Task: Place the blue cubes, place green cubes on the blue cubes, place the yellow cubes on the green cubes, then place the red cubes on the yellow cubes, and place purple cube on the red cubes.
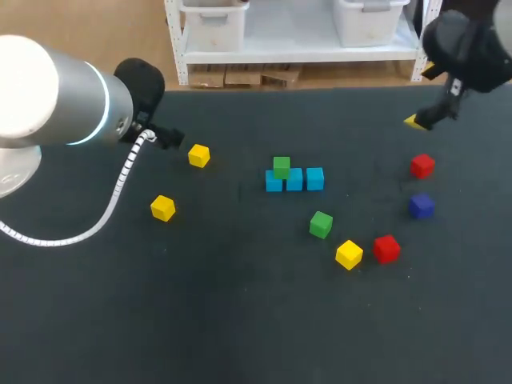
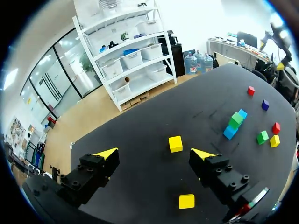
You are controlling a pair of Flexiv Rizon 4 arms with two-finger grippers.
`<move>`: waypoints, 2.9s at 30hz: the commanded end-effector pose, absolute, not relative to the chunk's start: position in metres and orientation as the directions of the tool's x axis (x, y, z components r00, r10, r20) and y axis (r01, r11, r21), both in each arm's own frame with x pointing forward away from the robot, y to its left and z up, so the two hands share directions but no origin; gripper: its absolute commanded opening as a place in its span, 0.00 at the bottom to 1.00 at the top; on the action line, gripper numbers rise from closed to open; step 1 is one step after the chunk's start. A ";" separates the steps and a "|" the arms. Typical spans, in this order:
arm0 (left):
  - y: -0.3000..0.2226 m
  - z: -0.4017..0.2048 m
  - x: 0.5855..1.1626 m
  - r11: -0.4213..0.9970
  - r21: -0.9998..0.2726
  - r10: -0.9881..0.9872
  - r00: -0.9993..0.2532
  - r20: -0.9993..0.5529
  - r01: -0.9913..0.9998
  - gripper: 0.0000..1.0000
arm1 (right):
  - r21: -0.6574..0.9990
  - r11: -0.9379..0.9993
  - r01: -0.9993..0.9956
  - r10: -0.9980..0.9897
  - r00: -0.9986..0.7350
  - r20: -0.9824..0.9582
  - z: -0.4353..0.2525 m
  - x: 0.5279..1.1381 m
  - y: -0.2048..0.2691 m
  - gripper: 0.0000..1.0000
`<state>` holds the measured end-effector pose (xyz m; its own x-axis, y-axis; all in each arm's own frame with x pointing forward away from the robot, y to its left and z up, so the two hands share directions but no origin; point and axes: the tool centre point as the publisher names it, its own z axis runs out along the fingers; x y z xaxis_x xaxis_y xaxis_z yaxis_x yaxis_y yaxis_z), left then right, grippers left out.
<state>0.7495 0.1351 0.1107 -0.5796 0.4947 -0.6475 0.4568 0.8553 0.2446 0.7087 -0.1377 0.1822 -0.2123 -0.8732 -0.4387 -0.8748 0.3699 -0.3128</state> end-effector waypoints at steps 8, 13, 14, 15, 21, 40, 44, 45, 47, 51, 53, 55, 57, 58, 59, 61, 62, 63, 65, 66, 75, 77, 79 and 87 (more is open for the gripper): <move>0.136 0.111 0.751 0.854 0.243 0.496 -0.579 -0.646 0.461 1.00 | -0.225 0.206 -0.952 -0.953 -0.142 -0.269 0.185 0.705 -0.088 1.00; 0.136 0.111 0.751 0.854 0.243 0.496 -0.579 -0.646 0.461 1.00 | -0.116 0.213 -0.970 -0.929 -0.164 -0.332 0.184 0.700 -0.074 1.00; 0.136 0.111 0.751 0.854 0.243 0.496 -0.579 -0.646 0.461 1.00 | -0.101 0.214 -0.972 -0.928 -0.170 -0.332 0.183 0.698 -0.071 1.00; 0.136 0.111 0.751 0.854 0.243 0.496 -0.579 -0.646 0.461 1.00 | -0.091 0.220 -0.971 -0.926 -0.179 -0.334 0.181 0.695 -0.068 1.00; 0.136 0.111 0.751 0.854 0.243 0.496 -0.579 -0.646 0.461 1.00 | -0.021 0.221 -0.975 -0.925 -0.203 -0.320 0.169 0.678 -0.052 1.00; 0.136 0.111 0.751 0.854 0.243 0.496 -0.579 -0.646 0.461 1.00 | 0.020 0.283 -0.959 -0.939 -0.281 -0.200 0.120 0.646 -0.026 1.00; 0.136 0.111 0.751 0.854 0.243 0.496 -0.579 -0.646 0.461 1.00 | 0.025 0.299 -0.954 -0.942 -0.299 -0.151 0.101 0.636 -0.018 1.00; 0.136 0.111 0.751 0.854 0.243 0.496 -0.579 -0.646 0.461 1.00 | 0.030 0.306 -0.951 -0.940 -0.307 -0.147 0.097 0.633 -0.017 1.00; 0.136 0.111 0.751 0.854 0.243 0.496 -0.579 -0.646 0.461 1.00 | 0.028 0.322 -0.946 -0.937 -0.323 -0.135 0.091 0.630 -0.015 1.00; 0.136 0.111 0.751 0.854 0.243 0.496 -0.579 -0.646 0.461 1.00 | 0.026 0.355 -0.935 -0.927 -0.355 -0.124 0.079 0.625 -0.013 1.00; 0.136 0.111 0.751 0.854 0.243 0.496 -0.579 -0.646 0.461 1.00 | 0.006 0.390 -0.921 -0.917 -0.388 -0.093 0.071 0.624 -0.015 1.00; 0.136 0.111 0.751 0.854 0.243 0.496 -0.579 -0.646 0.461 1.00 | 0.005 0.412 -0.911 -0.907 -0.410 -0.090 0.062 0.624 -0.017 1.00; 0.136 0.111 0.751 0.854 0.243 0.496 -0.579 -0.646 0.461 1.00 | 0.003 0.413 -0.911 -0.907 -0.412 -0.087 0.054 0.624 -0.017 1.00; 0.136 0.111 0.751 0.854 0.243 0.496 -0.579 -0.646 0.461 1.00 | 0.003 0.421 -0.907 -0.904 -0.420 -0.081 0.050 0.624 -0.017 1.00; 0.136 0.111 0.751 0.854 0.243 0.496 -0.579 -0.646 0.461 1.00 | 0.001 0.423 -0.906 -0.904 -0.422 -0.073 0.045 0.625 -0.017 1.00; 0.136 0.111 0.751 0.854 0.243 0.496 -0.579 -0.646 0.461 1.00 | 0.014 0.423 -0.906 -0.903 -0.423 -0.078 0.037 0.625 -0.015 1.00; 0.136 0.111 0.751 0.854 0.243 0.496 -0.579 -0.646 0.461 1.00 | 0.011 0.417 -0.909 -0.906 -0.417 -0.073 0.035 0.626 -0.014 1.00; 0.136 0.111 0.751 0.854 0.243 0.496 -0.579 -0.646 0.461 1.00 | 0.010 0.417 -0.909 -0.907 -0.417 -0.063 0.032 0.626 -0.013 1.00; 0.136 0.111 0.751 0.854 0.243 0.496 -0.579 -0.646 0.461 1.00 | 0.011 0.414 -0.910 -0.908 -0.414 -0.061 0.026 0.628 -0.013 1.00; 0.136 0.111 0.751 0.854 0.243 0.496 -0.579 -0.646 0.461 1.00 | 0.014 0.411 -0.911 -0.909 -0.411 -0.061 0.024 0.629 -0.012 1.00; 0.136 0.111 0.751 0.854 0.243 0.496 -0.579 -0.646 0.461 1.00 | 0.033 0.400 -0.916 -0.914 -0.401 -0.053 0.010 0.640 -0.008 1.00; 0.136 0.111 0.751 0.854 0.243 0.496 -0.579 -0.646 0.461 1.00 | 0.034 0.394 -0.919 -0.917 -0.395 -0.055 0.009 0.642 -0.005 1.00; 0.136 0.111 0.751 0.854 0.243 0.496 -0.579 -0.646 0.461 1.00 | 0.034 0.388 -0.921 -0.920 -0.389 -0.054 0.007 0.645 -0.003 1.00; 0.136 0.111 0.751 0.854 0.243 0.496 -0.579 -0.646 0.461 1.00 | 0.061 0.358 -0.932 -0.932 -0.361 -0.040 -0.006 0.650 0.005 1.00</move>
